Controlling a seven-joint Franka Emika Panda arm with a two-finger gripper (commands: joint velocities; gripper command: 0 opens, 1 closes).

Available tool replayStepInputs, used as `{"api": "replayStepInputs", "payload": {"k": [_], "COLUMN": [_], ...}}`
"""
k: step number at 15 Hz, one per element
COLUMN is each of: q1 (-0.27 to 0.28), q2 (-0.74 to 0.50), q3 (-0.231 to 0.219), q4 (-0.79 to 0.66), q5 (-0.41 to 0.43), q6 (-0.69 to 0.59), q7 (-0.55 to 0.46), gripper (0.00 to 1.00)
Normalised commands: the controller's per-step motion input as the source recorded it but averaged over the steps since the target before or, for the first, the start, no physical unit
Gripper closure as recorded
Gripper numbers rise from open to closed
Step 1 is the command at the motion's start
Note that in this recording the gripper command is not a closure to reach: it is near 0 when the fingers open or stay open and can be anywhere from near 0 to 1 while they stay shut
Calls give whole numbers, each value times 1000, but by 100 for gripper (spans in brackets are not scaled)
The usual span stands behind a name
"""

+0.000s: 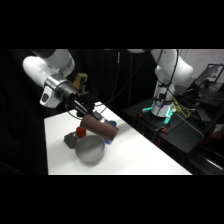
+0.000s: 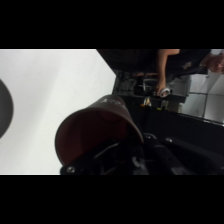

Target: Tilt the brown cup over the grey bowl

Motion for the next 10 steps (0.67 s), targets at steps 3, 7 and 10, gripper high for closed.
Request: {"api": "replayStepInputs", "payload": {"k": [3, 7, 10], "q1": [222, 199, 184], "q2": [-738, -732, -647], "q3": [-96, -37, 6], "q4": [-828, -988, -990], "q5": [-472, -439, -332], "q6": [564, 771, 947], "q7": [-159, -107, 27], "gripper": [6, 6, 6]}}
